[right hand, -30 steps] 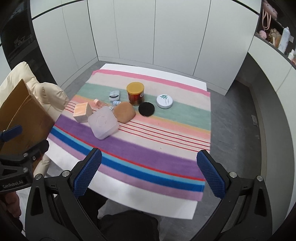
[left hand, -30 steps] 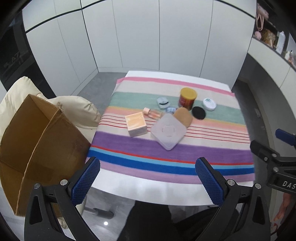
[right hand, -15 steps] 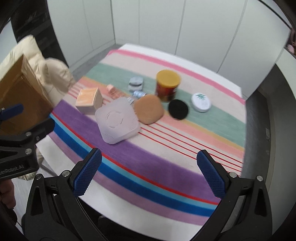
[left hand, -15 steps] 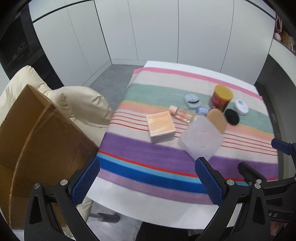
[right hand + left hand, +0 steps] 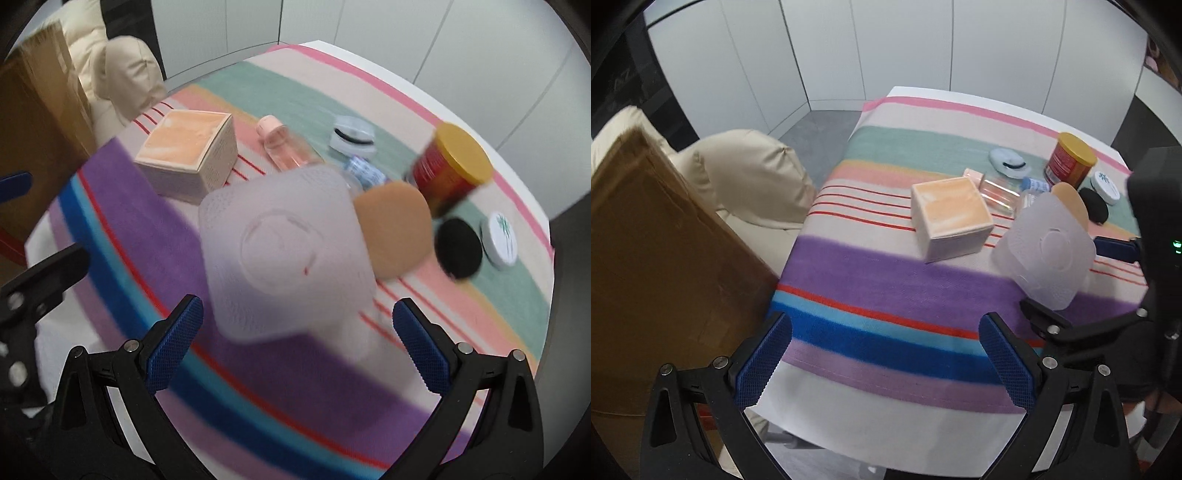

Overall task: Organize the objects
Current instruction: 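Grasp the frosted white square case with the right tool while the left tool grasps the peach box, then carry the peach box with the left tool while the right tool carries the white case toward the cardboard box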

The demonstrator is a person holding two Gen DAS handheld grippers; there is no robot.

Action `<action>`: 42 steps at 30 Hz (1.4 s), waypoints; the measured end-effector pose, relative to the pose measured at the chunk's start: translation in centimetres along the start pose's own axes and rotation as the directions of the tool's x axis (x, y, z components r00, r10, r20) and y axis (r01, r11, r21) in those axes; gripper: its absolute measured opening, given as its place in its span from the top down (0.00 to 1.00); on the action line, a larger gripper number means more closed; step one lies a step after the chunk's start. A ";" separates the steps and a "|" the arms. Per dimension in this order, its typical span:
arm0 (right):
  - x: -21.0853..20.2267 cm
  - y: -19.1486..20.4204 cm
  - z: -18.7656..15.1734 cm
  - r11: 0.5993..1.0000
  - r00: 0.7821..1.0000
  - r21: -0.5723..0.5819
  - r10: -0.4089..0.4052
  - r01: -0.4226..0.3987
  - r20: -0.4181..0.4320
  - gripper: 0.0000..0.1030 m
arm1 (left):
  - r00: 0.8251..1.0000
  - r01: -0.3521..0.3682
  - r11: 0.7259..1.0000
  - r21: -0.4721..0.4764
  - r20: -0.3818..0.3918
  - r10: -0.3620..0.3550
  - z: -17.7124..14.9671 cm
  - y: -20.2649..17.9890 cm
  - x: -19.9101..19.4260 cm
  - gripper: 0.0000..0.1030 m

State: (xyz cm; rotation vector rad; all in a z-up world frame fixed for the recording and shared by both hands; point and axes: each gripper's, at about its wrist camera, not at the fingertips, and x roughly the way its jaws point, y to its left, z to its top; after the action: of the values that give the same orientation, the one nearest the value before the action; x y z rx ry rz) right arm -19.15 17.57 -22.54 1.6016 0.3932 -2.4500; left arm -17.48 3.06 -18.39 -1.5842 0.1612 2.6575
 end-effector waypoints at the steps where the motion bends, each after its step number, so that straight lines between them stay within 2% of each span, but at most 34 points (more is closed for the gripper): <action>1: 0.5 0.1 0.3 1.000 1.000 -0.009 0.005 -0.004 0.005 0.00 | 1.000 0.004 1.000 -0.006 0.008 -0.003 0.1 0.2 0.2 0.01; 3: 0.9 0.1 0.8 1.000 1.000 -0.011 0.021 -0.021 0.008 0.00 | 1.000 0.016 1.000 -0.012 0.017 -0.016 0.4 0.2 0.7 0.01; 6: 0.9 -0.9 0.9 0.999 0.999 0.026 0.044 -0.044 0.022 0.15 | 0.999 0.051 0.999 -0.014 0.006 -0.051 1.5 -0.3 1.6 0.01; 11: -0.3 -3.3 -0.7 0.993 0.998 0.113 0.018 -0.025 0.060 0.16 | 0.996 0.087 0.996 -0.033 0.017 -0.086 3.6 -1.7 3.0 0.01; 15: -0.6 -5.6 -1.6 0.980 0.999 0.198 0.000 -0.009 0.048 0.16 | 0.997 0.068 0.997 -0.029 0.023 -0.067 5.0 -3.6 4.3 0.01; 19: -0.4 -6.2 -1.8 0.973 0.999 0.229 0.012 -0.020 0.034 0.17 | 0.999 0.032 0.998 -0.045 0.033 -0.031 6.2 -4.3 5.1 0.08; 22: -0.7 -6.2 -1.6 0.968 0.999 0.247 0.028 -0.035 0.034 0.17 | 0.999 0.039 0.998 -0.059 0.020 -0.038 6.7 -4.5 5.7 0.26; 23: -0.8 -6.3 -1.6 0.966 0.999 0.254 0.032 -0.040 0.035 0.17 | 0.999 0.035 0.998 -0.056 0.005 -0.034 6.8 -4.6 5.8 0.35; 24: -1.0 -6.4 -1.6 0.964 0.999 0.262 0.037 -0.045 0.035 0.17 | 0.999 0.028 0.998 -0.058 -0.013 -0.029 6.8 -4.6 6.0 0.48; 34: -2.9 -6.8 -1.2 0.932 0.998 0.357 0.049 -0.063 0.048 0.17 | 0.999 0.004 0.998 -0.058 -0.050 -0.007 6.2 -3.7 3.8 0.49; 42: -7.6 -8.2 -1.7 0.895 0.998 0.443 0.044 -0.059 0.043 0.17 | 0.999 0.044 0.999 -0.029 -0.030 -0.045 5.6 -3.4 -2.2 0.49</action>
State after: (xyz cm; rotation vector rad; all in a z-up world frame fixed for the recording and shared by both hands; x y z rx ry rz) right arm -17.13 25.98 -15.26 1.6954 -0.2363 -2.6523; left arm -20.97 7.14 -14.01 -1.6172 0.0889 2.6155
